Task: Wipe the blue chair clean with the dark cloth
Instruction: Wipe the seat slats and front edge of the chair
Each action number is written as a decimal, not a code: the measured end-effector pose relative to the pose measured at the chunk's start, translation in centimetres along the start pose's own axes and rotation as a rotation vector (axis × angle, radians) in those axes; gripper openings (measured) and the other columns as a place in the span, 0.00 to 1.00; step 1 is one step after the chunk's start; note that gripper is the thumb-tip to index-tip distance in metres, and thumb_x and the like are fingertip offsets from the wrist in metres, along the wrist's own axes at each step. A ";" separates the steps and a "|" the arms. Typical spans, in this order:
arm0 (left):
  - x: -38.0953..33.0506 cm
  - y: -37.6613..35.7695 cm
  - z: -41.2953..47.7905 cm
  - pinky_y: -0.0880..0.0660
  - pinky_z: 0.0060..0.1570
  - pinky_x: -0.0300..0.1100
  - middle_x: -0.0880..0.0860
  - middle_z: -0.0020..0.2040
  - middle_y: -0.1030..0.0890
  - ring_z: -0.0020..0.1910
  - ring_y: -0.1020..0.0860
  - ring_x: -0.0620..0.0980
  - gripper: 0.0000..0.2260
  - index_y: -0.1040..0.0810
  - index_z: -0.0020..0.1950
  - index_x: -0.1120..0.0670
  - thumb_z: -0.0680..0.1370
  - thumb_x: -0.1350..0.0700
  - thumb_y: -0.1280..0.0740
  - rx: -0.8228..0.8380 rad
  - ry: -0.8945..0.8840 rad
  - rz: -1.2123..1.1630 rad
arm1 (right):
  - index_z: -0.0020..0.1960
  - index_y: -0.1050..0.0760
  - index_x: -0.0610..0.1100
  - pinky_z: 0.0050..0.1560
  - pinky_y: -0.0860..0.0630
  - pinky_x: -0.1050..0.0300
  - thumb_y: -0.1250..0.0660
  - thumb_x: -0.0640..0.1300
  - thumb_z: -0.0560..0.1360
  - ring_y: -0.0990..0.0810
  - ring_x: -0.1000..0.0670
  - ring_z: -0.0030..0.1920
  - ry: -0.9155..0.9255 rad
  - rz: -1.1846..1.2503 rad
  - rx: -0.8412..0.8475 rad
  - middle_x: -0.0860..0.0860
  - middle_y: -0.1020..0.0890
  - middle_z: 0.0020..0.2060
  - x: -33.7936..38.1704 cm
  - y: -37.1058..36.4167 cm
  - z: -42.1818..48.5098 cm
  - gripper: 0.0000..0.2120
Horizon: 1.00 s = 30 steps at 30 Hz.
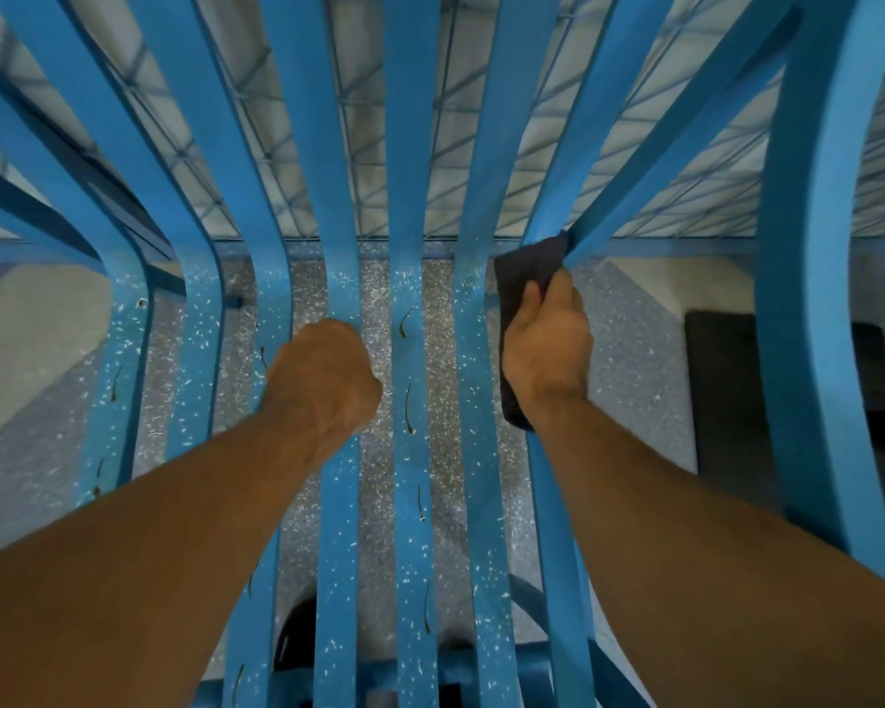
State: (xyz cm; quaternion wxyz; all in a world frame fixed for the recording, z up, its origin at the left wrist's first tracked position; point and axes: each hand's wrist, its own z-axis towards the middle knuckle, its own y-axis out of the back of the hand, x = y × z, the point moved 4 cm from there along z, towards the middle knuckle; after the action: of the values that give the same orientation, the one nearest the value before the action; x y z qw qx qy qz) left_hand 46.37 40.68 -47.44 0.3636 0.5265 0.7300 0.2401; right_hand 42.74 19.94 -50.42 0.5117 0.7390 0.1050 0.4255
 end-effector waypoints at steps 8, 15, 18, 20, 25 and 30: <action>-0.1 0.1 -0.3 0.30 0.28 0.37 0.52 0.34 0.28 0.32 0.27 0.47 0.08 0.30 0.41 0.58 0.77 0.61 0.32 -0.014 -0.015 0.017 | 0.63 0.34 0.44 0.42 0.32 0.52 0.52 0.62 0.81 0.26 0.45 0.42 -0.156 -0.042 0.208 0.48 0.26 0.44 -0.2 -0.5 0.8 0.24; 0.2 0.1 -0.1 0.36 0.24 0.35 0.50 0.33 0.31 0.30 0.31 0.45 0.08 0.29 0.50 0.60 0.78 0.58 0.32 -0.038 -0.032 0.040 | 0.58 0.33 0.43 0.44 0.22 0.49 0.46 0.56 0.82 0.22 0.46 0.44 0.070 0.217 -0.084 0.47 0.21 0.47 2.2 0.3 3.0 0.17; 0.3 -0.1 0.1 0.33 0.27 0.36 0.49 0.34 0.30 0.32 0.29 0.46 0.09 0.30 0.49 0.59 0.78 0.56 0.32 -0.048 -0.066 0.072 | 0.61 0.34 0.40 0.43 0.29 0.56 0.43 0.51 0.82 0.24 0.48 0.46 0.093 0.381 -0.171 0.47 0.22 0.49 3.6 0.4 3.9 0.15; 0.3 -0.1 0.2 0.30 0.31 0.37 0.49 0.34 0.31 0.34 0.28 0.47 0.09 0.32 0.48 0.57 0.78 0.56 0.32 -0.055 -0.085 0.071 | 0.63 0.35 0.39 0.42 0.33 0.61 0.43 0.49 0.82 0.26 0.49 0.45 0.088 0.453 -0.215 0.48 0.23 0.49 4.1 0.4 4.3 0.16; 0.4 -0.1 0.6 0.36 0.25 0.36 0.49 0.35 0.31 0.31 0.30 0.46 0.08 0.31 0.48 0.57 0.77 0.58 0.32 -0.065 -0.064 0.044 | 0.63 0.37 0.41 0.41 0.29 0.55 0.44 0.55 0.81 0.21 0.43 0.45 0.032 0.389 -0.103 0.45 0.20 0.48 3.4 -0.3 4.4 0.19; 0.3 0.0 0.3 0.34 0.27 0.36 0.49 0.34 0.31 0.31 0.30 0.45 0.08 0.31 0.47 0.58 0.77 0.60 0.32 -0.066 -0.062 0.037 | 0.62 0.37 0.45 0.41 0.32 0.53 0.49 0.63 0.80 0.23 0.44 0.44 -0.120 0.045 0.141 0.50 0.25 0.41 1.3 -1.2 2.3 0.23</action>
State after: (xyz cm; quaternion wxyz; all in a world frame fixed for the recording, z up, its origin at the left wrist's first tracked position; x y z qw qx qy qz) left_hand 46.54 40.95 -47.68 0.3987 0.5347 0.7002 0.2546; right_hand 45.54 19.70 -50.99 0.4543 0.7994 0.0872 0.3833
